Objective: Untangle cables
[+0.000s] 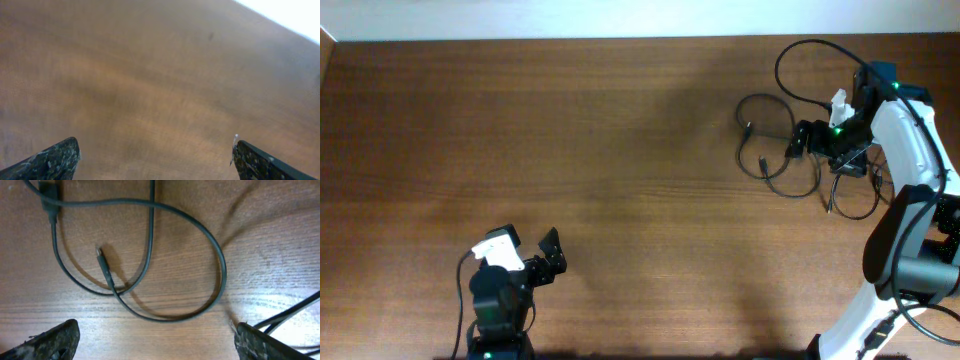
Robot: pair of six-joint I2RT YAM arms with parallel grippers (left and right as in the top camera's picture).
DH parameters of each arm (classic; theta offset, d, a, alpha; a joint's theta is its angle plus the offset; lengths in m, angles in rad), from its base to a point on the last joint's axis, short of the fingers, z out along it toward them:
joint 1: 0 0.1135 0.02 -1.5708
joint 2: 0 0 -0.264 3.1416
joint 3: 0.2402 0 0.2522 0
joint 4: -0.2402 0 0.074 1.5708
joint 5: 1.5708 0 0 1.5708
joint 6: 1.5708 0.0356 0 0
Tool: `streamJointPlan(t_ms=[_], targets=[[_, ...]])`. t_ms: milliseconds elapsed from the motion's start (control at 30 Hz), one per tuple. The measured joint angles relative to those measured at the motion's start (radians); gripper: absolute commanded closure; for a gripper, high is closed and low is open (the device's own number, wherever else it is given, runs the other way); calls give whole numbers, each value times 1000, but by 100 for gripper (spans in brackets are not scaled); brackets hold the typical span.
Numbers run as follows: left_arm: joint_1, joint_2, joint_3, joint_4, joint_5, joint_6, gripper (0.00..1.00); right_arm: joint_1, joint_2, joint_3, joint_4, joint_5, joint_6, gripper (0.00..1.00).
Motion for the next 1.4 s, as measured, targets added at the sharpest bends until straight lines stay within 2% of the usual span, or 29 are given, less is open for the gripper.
streamJointPlan(t_ms=[133,267,667,1400], targets=[[-40,-175,0,0,-1,68,1,0,0,0,0,0,0,1],[-94,-304,0,-2,-8,186,1,0,0,0,-1,0,0,1],[-142,-413,0,-13,-113,404,1,0,0,0,-1,0,0,1],[-142,-414,0,-14,-122,438,1,0,0,0,-1,0,1,1]])
